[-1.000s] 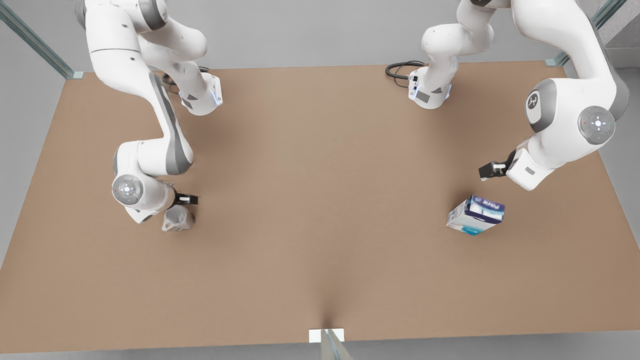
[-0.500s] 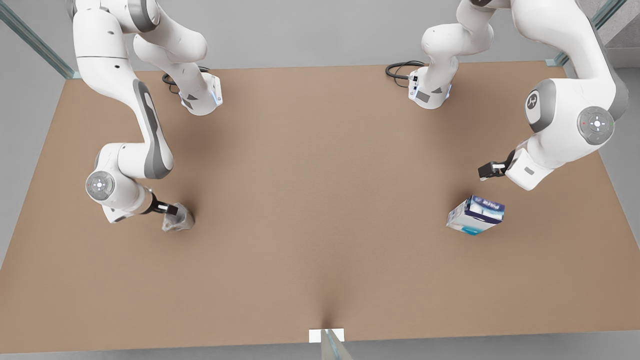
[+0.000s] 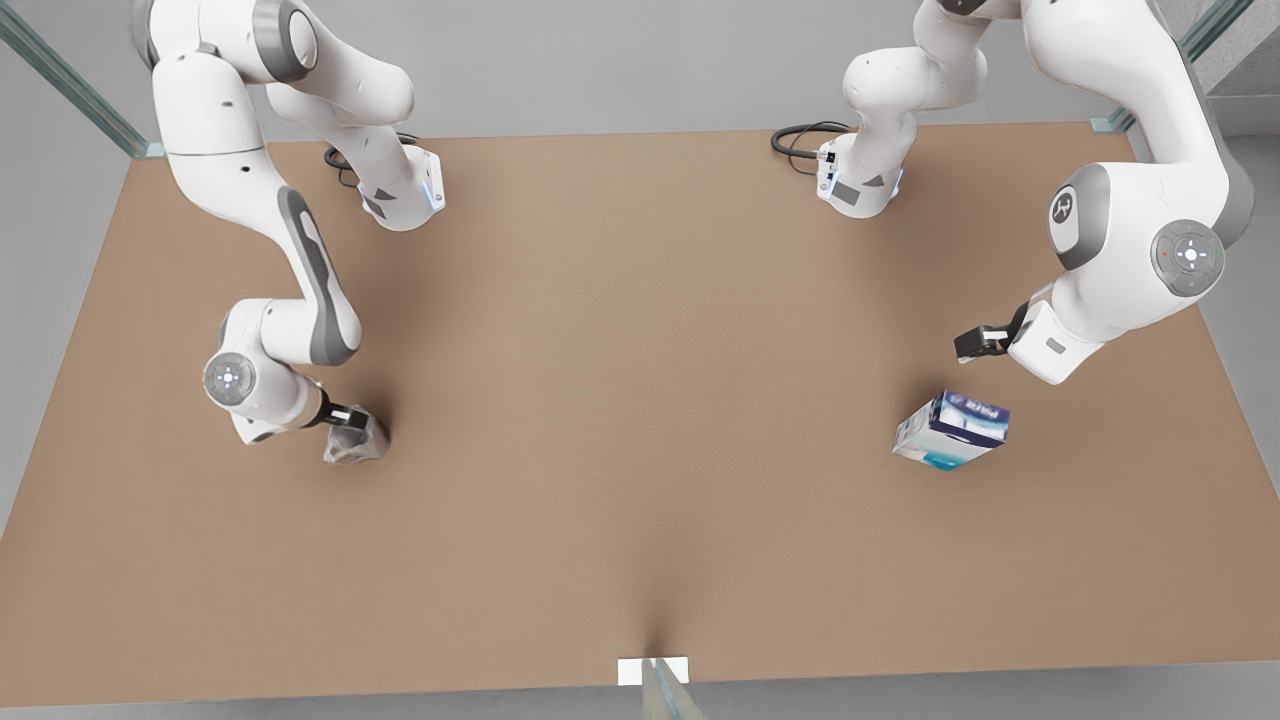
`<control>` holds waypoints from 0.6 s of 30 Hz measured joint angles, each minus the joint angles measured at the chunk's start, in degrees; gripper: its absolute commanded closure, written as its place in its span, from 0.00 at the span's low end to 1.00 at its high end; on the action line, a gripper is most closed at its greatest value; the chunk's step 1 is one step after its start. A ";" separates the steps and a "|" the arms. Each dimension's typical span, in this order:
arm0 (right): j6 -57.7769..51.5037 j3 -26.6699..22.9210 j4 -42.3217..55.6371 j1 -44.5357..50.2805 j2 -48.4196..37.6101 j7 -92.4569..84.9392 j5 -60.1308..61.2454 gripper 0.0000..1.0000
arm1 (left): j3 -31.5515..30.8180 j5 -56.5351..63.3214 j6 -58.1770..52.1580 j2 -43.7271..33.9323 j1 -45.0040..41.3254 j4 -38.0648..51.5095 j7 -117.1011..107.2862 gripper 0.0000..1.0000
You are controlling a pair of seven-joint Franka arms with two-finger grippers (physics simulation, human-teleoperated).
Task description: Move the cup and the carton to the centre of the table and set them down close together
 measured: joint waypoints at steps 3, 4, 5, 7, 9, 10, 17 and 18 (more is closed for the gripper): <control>0.62 0.00 -0.54 -1.11 0.20 -0.44 0.00 0.00 | 0.00 -0.03 0.08 0.86 0.00 0.00 -0.09 0.00; 0.71 0.00 -0.60 -1.35 0.63 -0.44 0.00 0.00 | 0.00 -0.04 0.17 1.29 0.00 0.00 -0.09 0.00; 0.82 0.00 -0.55 -1.45 1.27 -0.44 0.00 0.00 | 0.00 -0.05 0.22 1.68 0.00 0.00 -0.16 0.00; 1.07 0.00 -0.51 -1.50 2.24 -0.30 0.00 0.00 | 0.14 -0.05 0.56 2.50 0.01 0.00 -0.30 0.00; 1.70 0.00 -0.42 -1.50 2.66 -0.18 0.00 0.00 | 0.28 0.72 0.70 3.86 0.03 0.00 -13.11 0.00; 1.85 0.00 -0.42 -1.41 2.75 -0.10 0.00 0.02 | 0.26 1.07 0.70 4.38 -0.04 0.00 -16.38 0.00; 1.77 0.18 -0.07 -1.15 3.01 0.09 0.00 0.79 | 1.32 1.64 9.59 7.29 -0.01 -2.35 -35.58 0.00; 1.78 0.34 -0.07 -0.95 3.02 0.08 0.01 0.79 | 1.37 1.63 12.17 7.80 -0.02 -3.62 -35.60 0.00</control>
